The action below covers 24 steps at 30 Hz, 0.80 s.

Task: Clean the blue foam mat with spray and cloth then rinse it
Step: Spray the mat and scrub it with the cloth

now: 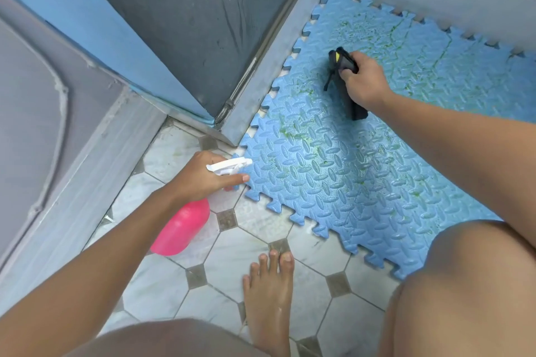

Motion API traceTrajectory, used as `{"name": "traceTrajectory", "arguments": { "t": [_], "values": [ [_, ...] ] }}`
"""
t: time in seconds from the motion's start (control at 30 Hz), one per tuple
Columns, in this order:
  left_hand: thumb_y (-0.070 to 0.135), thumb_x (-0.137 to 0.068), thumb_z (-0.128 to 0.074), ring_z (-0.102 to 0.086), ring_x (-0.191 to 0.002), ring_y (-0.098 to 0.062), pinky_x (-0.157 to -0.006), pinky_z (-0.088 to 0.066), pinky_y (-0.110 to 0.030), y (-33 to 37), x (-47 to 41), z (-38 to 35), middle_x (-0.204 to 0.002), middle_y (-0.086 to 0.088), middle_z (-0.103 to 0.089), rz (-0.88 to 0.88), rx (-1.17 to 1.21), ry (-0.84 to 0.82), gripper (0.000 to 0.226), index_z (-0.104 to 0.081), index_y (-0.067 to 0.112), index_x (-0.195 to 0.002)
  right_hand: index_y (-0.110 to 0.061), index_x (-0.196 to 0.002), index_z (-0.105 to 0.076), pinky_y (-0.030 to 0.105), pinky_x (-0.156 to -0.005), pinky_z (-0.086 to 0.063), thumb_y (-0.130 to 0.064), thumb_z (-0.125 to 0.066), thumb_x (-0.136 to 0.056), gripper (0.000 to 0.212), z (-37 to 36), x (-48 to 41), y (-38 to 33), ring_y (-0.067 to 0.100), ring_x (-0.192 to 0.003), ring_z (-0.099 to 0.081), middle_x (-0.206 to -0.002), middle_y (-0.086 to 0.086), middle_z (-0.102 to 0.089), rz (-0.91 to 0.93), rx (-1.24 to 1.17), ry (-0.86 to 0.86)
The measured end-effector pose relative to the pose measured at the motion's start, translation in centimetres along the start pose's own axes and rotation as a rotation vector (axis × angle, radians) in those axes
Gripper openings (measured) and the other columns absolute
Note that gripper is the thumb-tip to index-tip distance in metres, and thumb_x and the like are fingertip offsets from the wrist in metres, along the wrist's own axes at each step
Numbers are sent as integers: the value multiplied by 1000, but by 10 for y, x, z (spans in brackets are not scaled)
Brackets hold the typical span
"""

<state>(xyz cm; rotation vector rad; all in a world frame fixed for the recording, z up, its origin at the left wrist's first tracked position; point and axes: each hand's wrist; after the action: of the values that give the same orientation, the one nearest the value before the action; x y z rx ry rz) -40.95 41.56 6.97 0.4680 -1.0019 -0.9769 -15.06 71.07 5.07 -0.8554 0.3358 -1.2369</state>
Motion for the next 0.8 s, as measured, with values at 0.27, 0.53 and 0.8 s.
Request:
{"name": "traceTrajectory", "arguments": {
  "t": [0.27,0.53,0.8],
  "values": [
    [38,-84,-84,-51,-46,-11,-52,-41,-20,6,4,10,-53,-17,-65,-45,67,177,41,-68,6,-62,-20,-116,-65,26,-61,-39,-24,-54,-95,24,-30,9,-5,26,-88,-58,-93,3,-62,50,79,-42],
    [65,-71,-80,-69,-75,-42,-67,-57,-49,2,-1,6,-71,-11,-75,-103,121,120,56,-78,10,-79,-26,-135,-61,35,-89,-46,-40,-61,-91,47,-115,105,-7,22,-101,-48,-114,3,-52,832,463,-521],
    [53,-71,-76,-73,-82,-16,-68,-66,-49,7,4,20,-82,-10,-77,11,232,71,49,-80,18,-106,-28,-130,-65,37,-84,-48,-28,-66,-92,38,-84,58,4,26,-101,-52,-111,7,-55,888,509,-404]
  ]
}}
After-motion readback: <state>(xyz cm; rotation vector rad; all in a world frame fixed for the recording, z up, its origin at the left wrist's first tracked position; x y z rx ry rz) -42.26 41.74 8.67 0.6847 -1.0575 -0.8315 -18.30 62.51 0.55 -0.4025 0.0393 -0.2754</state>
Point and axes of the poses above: each hand's wrist, its own x-axis away from the middle knuckle, its own z-axis out of the back of the hand, y = z × x
